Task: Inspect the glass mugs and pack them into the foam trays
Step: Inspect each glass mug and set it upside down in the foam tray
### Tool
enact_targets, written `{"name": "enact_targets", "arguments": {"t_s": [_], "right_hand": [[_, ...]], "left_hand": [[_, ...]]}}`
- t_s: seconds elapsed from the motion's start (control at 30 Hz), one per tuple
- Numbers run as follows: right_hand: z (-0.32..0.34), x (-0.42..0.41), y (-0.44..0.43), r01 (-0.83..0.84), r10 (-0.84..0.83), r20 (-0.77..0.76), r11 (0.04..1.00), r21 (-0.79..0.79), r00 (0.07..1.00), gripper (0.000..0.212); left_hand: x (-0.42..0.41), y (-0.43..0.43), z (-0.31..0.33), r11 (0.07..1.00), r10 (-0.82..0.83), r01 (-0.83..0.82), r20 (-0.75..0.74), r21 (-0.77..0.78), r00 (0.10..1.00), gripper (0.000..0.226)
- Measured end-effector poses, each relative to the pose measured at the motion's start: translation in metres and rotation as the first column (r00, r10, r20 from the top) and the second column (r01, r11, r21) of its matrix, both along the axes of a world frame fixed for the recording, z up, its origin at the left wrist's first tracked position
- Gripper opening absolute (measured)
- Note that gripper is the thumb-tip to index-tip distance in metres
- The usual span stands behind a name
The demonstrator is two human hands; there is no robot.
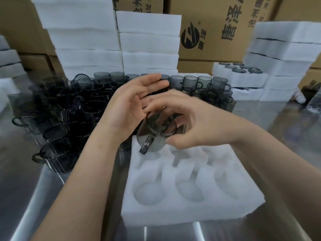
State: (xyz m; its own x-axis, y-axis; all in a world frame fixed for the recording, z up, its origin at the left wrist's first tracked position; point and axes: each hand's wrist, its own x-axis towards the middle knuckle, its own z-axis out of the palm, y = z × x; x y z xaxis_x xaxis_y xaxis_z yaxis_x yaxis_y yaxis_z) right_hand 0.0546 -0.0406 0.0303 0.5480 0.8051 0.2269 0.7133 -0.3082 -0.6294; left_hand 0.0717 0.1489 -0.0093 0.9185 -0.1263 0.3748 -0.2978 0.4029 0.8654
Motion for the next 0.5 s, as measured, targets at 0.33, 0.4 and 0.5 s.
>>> {"name": "enact_targets", "arguments": {"t_s": [0.33,0.4,0.5], "right_hand": [[-0.005,-0.004,0.027,0.062,-0.031,0.126,0.964,-0.258,0.992,0.067],[-0.006,-0.005,0.027,0.063,-0.029,0.131,0.962,-0.264,0.991,0.067],[-0.007,-0.006,0.026,0.076,-0.031,0.168,0.961,-0.264,0.985,0.064]], "left_hand": [[-0.006,0.009,0.006,0.987,0.159,-0.158,0.044,-0.033,0.986,0.033],[-0.007,0.006,0.006,0.986,0.167,-0.167,0.048,-0.002,0.985,0.031],[-0.008,0.003,0.005,0.983,0.167,-0.172,0.074,0.067,0.983,0.030]]}}
